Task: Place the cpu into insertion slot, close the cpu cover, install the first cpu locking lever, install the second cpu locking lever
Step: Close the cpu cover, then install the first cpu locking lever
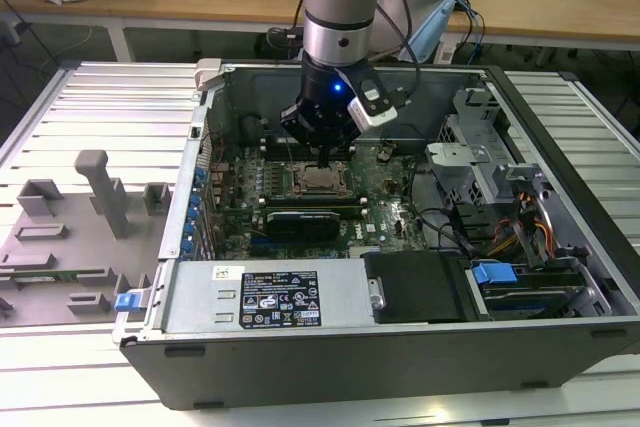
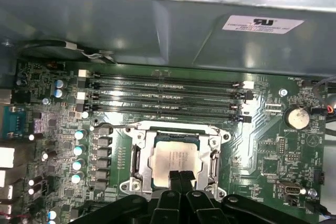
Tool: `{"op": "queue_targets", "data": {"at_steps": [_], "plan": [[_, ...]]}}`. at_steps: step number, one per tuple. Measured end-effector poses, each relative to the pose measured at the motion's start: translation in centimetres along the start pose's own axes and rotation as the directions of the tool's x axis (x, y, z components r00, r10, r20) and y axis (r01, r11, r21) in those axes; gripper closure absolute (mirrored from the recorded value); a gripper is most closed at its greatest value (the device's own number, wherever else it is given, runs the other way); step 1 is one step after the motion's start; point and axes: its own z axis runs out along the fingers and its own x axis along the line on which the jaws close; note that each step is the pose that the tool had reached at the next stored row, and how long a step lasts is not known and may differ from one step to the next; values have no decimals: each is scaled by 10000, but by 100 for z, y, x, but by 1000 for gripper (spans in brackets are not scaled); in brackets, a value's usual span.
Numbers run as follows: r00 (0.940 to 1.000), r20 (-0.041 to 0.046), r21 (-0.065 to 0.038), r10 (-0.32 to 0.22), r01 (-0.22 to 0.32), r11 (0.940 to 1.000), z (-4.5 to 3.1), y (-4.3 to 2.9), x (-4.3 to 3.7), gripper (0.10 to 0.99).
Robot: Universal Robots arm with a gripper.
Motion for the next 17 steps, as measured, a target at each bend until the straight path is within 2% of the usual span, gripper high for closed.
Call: {"op": "queue_targets", "data": {"at_steps": [17], "plan": [[10000,-2,3,-1,1,10000,-24,0,1,980]]}}
